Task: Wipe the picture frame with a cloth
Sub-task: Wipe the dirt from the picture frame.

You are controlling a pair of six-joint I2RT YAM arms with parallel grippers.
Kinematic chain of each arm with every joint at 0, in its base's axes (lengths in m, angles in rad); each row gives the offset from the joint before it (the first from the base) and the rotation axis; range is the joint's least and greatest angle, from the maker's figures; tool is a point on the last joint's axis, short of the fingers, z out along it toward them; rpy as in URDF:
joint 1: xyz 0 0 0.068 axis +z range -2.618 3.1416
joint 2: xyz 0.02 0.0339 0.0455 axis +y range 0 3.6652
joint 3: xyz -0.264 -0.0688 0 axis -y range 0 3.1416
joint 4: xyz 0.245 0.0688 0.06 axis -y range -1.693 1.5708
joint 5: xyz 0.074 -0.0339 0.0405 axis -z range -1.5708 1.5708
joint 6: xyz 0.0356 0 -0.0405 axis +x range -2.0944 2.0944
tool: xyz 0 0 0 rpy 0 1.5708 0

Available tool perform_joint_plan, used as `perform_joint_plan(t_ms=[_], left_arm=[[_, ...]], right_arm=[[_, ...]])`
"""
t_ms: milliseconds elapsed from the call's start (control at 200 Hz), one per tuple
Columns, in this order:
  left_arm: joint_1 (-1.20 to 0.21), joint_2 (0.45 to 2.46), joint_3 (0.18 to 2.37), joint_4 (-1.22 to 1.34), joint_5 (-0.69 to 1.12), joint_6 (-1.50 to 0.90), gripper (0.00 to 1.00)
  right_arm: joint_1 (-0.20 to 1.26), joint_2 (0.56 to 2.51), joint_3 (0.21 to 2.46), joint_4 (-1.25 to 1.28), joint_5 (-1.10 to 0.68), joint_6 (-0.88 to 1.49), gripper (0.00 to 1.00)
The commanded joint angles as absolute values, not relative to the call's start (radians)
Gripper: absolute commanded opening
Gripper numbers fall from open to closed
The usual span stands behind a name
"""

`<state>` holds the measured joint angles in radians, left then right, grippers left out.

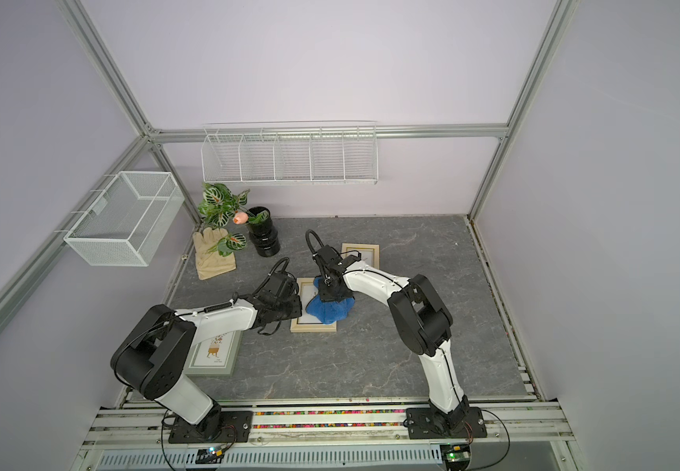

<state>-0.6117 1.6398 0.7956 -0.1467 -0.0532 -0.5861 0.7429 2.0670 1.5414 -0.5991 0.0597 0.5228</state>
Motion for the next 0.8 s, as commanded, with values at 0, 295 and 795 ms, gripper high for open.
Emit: perform_joint_plan(t_ms=[0,295,795], left_arm=[[-0.623,1.676,0.75,-0.259,-0.017,-0.58,0.23],[-0.622,1.67,0.716,-0.218,0.018,-0.578,0.23],[-0.622,1.696,0.695,-0.172,0.018,-0.583,0.23]], right_arm=[[0.785,2.032,1.443,-0.677,0.049,0.526,0.06],[0.717,2.145,1.632,-0.736,0.04,0.496,0.07],[0.745,2.04,1.49,-0.702,0.026,0.503,0.07]])
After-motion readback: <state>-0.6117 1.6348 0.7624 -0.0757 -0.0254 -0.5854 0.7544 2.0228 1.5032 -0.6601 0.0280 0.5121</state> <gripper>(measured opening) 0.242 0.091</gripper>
